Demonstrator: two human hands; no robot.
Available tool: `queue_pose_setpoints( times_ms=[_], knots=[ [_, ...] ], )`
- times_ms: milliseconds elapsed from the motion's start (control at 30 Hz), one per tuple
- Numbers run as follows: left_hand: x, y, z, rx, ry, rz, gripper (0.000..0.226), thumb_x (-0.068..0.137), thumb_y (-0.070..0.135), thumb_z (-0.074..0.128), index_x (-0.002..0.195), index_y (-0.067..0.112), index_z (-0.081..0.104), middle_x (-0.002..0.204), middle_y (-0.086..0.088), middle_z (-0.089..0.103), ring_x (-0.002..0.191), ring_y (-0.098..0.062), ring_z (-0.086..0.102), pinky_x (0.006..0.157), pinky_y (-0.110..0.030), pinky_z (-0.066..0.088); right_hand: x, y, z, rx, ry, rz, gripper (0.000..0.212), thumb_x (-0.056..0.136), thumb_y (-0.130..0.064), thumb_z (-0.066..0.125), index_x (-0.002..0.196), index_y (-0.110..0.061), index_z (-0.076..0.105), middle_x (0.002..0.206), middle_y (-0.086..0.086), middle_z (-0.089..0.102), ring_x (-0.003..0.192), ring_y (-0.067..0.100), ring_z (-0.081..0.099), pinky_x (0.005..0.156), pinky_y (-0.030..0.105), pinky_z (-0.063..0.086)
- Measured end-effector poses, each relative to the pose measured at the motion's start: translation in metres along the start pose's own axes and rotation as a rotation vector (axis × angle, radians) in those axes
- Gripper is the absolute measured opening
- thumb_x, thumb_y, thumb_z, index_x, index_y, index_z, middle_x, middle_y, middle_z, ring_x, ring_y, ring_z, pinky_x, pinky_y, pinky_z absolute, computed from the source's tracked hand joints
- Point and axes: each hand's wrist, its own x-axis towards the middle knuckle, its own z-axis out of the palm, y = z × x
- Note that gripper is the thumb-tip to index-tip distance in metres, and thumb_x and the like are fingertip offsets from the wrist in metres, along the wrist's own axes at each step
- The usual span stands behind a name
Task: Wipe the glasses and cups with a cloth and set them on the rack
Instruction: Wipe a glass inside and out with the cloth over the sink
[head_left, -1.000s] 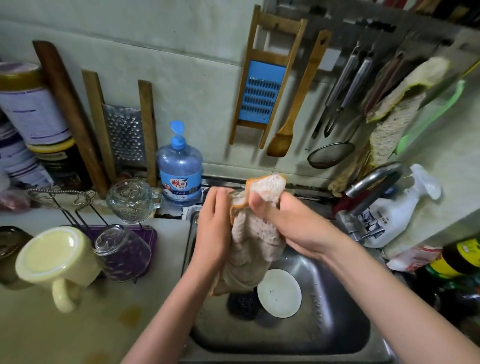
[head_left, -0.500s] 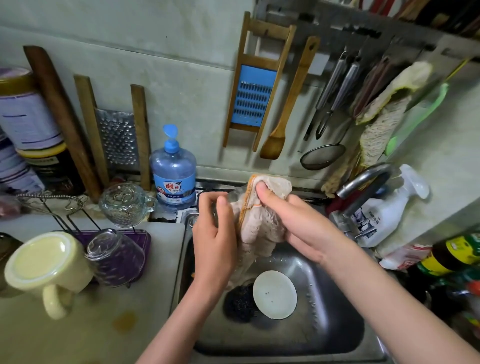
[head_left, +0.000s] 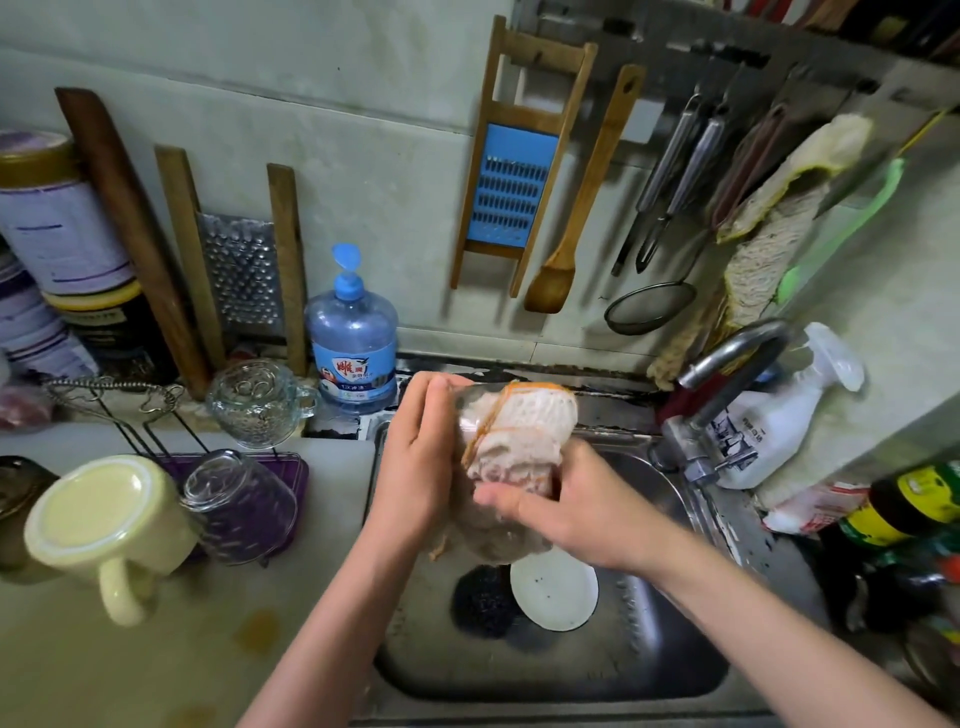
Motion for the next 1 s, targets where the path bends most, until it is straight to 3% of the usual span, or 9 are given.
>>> queue_pose_setpoints(
  times_ms=[167, 267, 333, 433, 500, 567, 667, 833, 1000],
  knots=[
    [0.002, 0.003, -0.008, -0.082, -0.11, -0.237, 0.036, 0.086, 0.041, 0.042, 0.088, 0.009, 0.058, 0.081, -0.007, 0.058, 0.077, -0.018, 0.056, 0.07, -0.036, 0.046, -0.003, 0.006, -0.008, -0.587, -0.074, -0.368, 0.024, 0.083, -0.017, 0.054, 0.106, -0.016, 0.062, 0.109, 0.008, 0.067, 0.106, 0.013, 0.054, 0.102, 0.014, 0.036],
    [0.005, 0.004, -0.007, -0.058, -0.161, -0.348, 0.037, 0.095, 0.045, 0.038, 0.089, 0.014, 0.056, 0.073, -0.003, 0.061, 0.066, -0.015, 0.057, 0.058, -0.028, 0.045, 0.001, 0.006, -0.018, -0.679, -0.107, -0.401, 0.028, 0.081, -0.017, 0.053, 0.102, -0.005, 0.067, 0.112, 0.011, 0.065, 0.11, 0.017, 0.051, 0.105, 0.02, 0.036],
    [0.005, 0.002, -0.008, -0.025, -0.157, -0.309, 0.046, 0.094, 0.058, 0.034, 0.088, 0.019, 0.058, 0.075, -0.002, 0.065, 0.068, -0.014, 0.059, 0.064, -0.03, 0.047, -0.001, 0.005, -0.02, -0.507, -0.113, -0.318, 0.027, 0.08, -0.001, 0.06, 0.103, -0.011, 0.069, 0.108, -0.006, 0.067, 0.107, 0.007, 0.055, 0.101, 0.022, 0.041],
    [-0.004, -0.002, -0.01, 0.01, -0.194, -0.039, 0.038, 0.084, 0.067, 0.039, 0.102, 0.038, 0.056, 0.094, 0.0, 0.061, 0.087, -0.012, 0.058, 0.084, -0.029, 0.046, -0.005, 0.0, -0.023, -0.13, -0.116, -0.116, 0.043, 0.08, 0.014, 0.062, 0.099, -0.025, 0.063, 0.096, -0.027, 0.068, 0.097, -0.011, 0.06, 0.088, 0.01, 0.044],
    [-0.01, -0.001, -0.007, 0.016, -0.164, 0.123, 0.036, 0.088, 0.053, 0.045, 0.121, 0.038, 0.048, 0.115, -0.002, 0.062, 0.108, -0.008, 0.058, 0.092, -0.021, 0.043, -0.004, 0.0, -0.024, 0.079, -0.044, -0.068, 0.036, 0.081, 0.012, 0.06, 0.108, -0.012, 0.062, 0.1, -0.016, 0.071, 0.101, -0.004, 0.063, 0.088, 0.013, 0.046],
    [-0.014, -0.001, -0.002, 0.042, -0.096, 0.28, 0.034, 0.091, 0.039, 0.051, 0.123, 0.026, 0.052, 0.124, -0.003, 0.062, 0.118, -0.014, 0.057, 0.097, -0.023, 0.043, -0.004, -0.004, -0.022, 0.171, 0.001, -0.072, 0.035, 0.078, 0.006, 0.06, 0.108, -0.012, 0.061, 0.099, -0.014, 0.072, 0.1, -0.002, 0.064, 0.086, 0.014, 0.047],
    [-0.014, 0.004, 0.007, 0.02, 0.005, 0.308, 0.023, 0.094, 0.033, 0.051, 0.107, 0.02, 0.064, 0.111, 0.007, 0.068, 0.108, -0.01, 0.063, 0.092, -0.027, 0.048, -0.001, -0.014, -0.016, 0.263, 0.085, -0.122, 0.025, 0.079, 0.0, 0.06, 0.094, -0.02, 0.066, 0.088, -0.018, 0.073, 0.088, -0.006, 0.065, 0.079, 0.011, 0.048],
    [-0.005, 0.012, 0.009, 0.018, 0.052, 0.224, 0.023, 0.095, 0.031, 0.051, 0.097, 0.019, 0.071, 0.093, 0.006, 0.073, 0.091, -0.008, 0.067, 0.081, -0.02, 0.048, 0.009, -0.022, -0.004, 0.544, 0.191, -0.034, 0.018, 0.078, -0.008, 0.06, 0.084, -0.016, 0.075, 0.089, -0.002, 0.075, 0.087, 0.008, 0.069, 0.079, 0.02, 0.053],
    [-0.007, 0.013, 0.001, 0.084, 0.047, 0.306, 0.027, 0.095, 0.032, 0.046, 0.099, 0.018, 0.069, 0.096, 0.009, 0.072, 0.095, -0.007, 0.066, 0.083, -0.017, 0.046, 0.013, -0.041, -0.02, 0.919, 0.001, 0.253, 0.028, 0.078, -0.006, 0.058, 0.1, 0.004, 0.072, 0.104, 0.021, 0.07, 0.092, 0.029, 0.068, 0.09, 0.04, 0.053]
  ],
)
